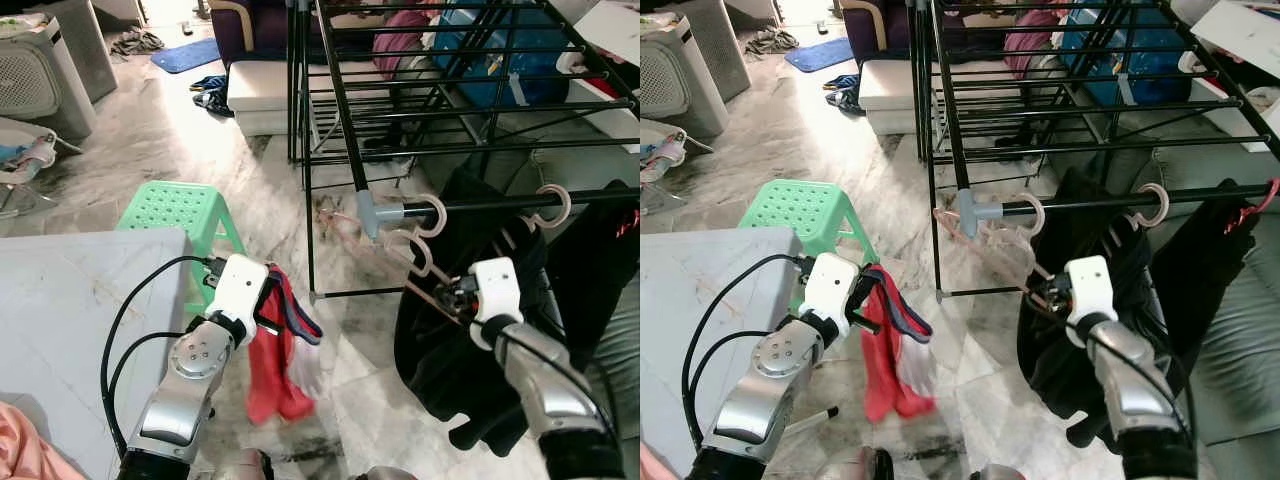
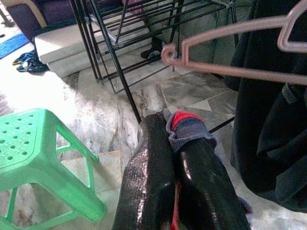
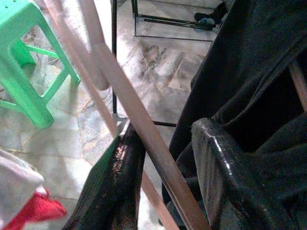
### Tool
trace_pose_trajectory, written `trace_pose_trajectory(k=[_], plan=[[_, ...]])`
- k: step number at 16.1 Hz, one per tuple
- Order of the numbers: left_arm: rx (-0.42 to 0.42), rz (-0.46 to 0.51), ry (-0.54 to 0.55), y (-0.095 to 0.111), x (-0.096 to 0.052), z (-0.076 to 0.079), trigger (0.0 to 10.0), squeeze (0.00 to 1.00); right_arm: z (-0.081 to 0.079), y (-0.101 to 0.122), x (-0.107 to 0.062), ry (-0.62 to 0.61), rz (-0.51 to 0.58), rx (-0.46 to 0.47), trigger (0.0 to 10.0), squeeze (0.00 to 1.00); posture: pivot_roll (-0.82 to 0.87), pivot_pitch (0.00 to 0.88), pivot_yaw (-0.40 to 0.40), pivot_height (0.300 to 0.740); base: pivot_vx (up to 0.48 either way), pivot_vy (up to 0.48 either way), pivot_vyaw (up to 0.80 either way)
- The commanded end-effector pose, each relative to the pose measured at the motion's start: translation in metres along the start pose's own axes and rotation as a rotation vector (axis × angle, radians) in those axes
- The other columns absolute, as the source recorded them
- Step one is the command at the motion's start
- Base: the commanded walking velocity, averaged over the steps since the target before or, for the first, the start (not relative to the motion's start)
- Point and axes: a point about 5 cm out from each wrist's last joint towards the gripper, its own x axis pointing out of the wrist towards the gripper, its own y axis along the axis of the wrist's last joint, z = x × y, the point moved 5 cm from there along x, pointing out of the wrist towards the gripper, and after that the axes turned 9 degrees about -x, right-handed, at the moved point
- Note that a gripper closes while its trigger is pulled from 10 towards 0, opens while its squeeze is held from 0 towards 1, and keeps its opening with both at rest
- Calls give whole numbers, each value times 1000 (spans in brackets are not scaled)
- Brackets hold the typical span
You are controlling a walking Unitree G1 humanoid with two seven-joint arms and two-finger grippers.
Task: Hang hanger
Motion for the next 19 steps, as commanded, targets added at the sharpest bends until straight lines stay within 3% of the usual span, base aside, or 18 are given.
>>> trace_pose_trajectory(k=[1,7,11,15,17,19], plan=[[17,12,-18,5,1,3,10000,0,4,1,1,26,-4,17,0,0,3,44,-5,740,0,0,0],[20,7,-18,4,1,4,10000,0,8,6,3,59,0,34,0,0,2,44,-9,740,0,0,0],[25,6,-22,4,1,4,10000,0,2,5,2,57,-1,34,0,0,0,41,-9,740,0,0,0],[22,20,-6,7,2,3,10000,0,-4,14,-3,-27,80,56,78,0,1,33,-9,740,0,0,0],[-5,49,4,12,3,2,10000,0,-5,25,-12,-124,178,64,10000,0,3,22,-6,740,0,0,0],[-16,69,0,16,4,4,10000,0,-5,29,-22,-209,233,48,10000,0,1,18,-4,740,0,0,0]])
